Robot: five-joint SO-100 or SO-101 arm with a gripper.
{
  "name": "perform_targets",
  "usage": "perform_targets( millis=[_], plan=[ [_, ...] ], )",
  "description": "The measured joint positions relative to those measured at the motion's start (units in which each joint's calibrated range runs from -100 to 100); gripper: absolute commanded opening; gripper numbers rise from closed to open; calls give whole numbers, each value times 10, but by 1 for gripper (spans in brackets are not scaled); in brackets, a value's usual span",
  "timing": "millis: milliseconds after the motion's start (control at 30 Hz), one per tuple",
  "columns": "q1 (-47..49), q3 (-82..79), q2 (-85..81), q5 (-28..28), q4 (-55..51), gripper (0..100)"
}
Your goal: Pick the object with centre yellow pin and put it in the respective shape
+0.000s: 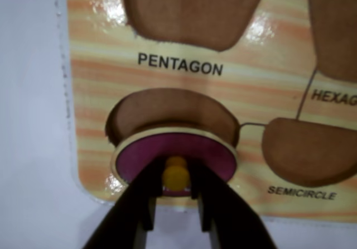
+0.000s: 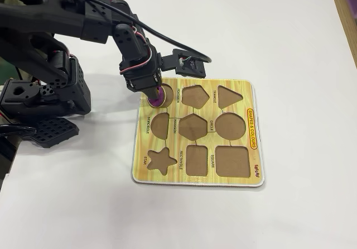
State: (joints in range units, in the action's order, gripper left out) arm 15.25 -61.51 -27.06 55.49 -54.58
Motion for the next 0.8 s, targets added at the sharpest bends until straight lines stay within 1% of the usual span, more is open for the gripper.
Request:
perform_targets(
  millis=[600,800],
  plan=[
    [-1,1,6,0,0,5],
    [-1,10,9,0,15,5]
  ],
)
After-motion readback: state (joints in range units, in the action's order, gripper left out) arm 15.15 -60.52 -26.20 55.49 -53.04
